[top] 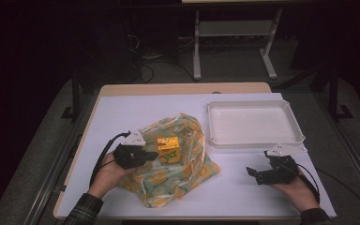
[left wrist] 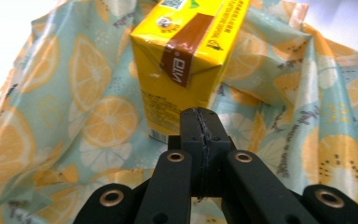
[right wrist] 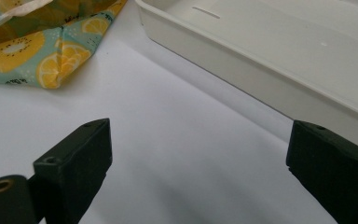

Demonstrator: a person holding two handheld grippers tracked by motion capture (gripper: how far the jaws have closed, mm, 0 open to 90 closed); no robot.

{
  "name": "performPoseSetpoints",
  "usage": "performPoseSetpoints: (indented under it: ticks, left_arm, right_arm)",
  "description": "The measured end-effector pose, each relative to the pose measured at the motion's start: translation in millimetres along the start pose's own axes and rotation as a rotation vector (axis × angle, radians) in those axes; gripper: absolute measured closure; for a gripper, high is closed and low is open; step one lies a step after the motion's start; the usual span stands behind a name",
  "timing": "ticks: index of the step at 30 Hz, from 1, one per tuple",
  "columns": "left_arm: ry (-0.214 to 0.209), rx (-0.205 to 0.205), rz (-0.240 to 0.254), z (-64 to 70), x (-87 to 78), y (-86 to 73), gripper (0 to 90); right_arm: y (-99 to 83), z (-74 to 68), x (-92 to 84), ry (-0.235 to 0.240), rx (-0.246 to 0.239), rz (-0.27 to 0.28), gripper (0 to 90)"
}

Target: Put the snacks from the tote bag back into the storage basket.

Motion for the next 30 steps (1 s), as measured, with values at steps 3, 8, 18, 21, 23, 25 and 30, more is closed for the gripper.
performPoseSetpoints:
  ticks: [3,8,18,21,23,25,30]
  left_arm:
    - [-0.01,0.009,0.001,3.1,1.7,1.8,89.7]
    - [-0.024,0.019,-0.001,7.5,5.8,4.9,89.7]
    - [-0.038,0.041,-0.005,13.1,14.5,11.5,89.7]
    - [-0.034,0.025,0.005,13.9,12.3,11.1,89.5]
    - [-0.031,0.014,0.009,13.6,8.5,11.4,86.7]
    - [-0.024,0.015,0.013,12.8,4.7,11.5,83.6]
    - [-0.025,0.003,0.015,12.0,-1.9,12.0,66.6]
  right_arm:
    - [-0.1,0.0,0.1,0.002,-0.001,-0.003,6.6]
    - [-0.1,0.0,0.2,0.005,-0.001,-0.004,6.8]
    - [-0.6,-0.9,0.2,0.008,-0.002,-0.01,6.8]
    - [-1.0,-1.5,-0.2,0.015,-0.003,-0.012,6.9]
    - [-1.0,-1.5,-0.2,0.015,-0.002,-0.011,7.0]
    - [-1.0,-1.3,-0.2,0.016,-0.001,-0.01,7.0]
    - [-1.5,-1.0,-0.3,0.016,-0.001,-0.011,7.0]
Point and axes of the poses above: each handheld gripper's, and its own axes: x roughly forward along the jaws, y roughly out of its top, z roughly to its right, the point moved 2 cm from there along x, roughly forward along the jaws, and after that the axes turned 8 degrees about -y, right-handed, at the moved point
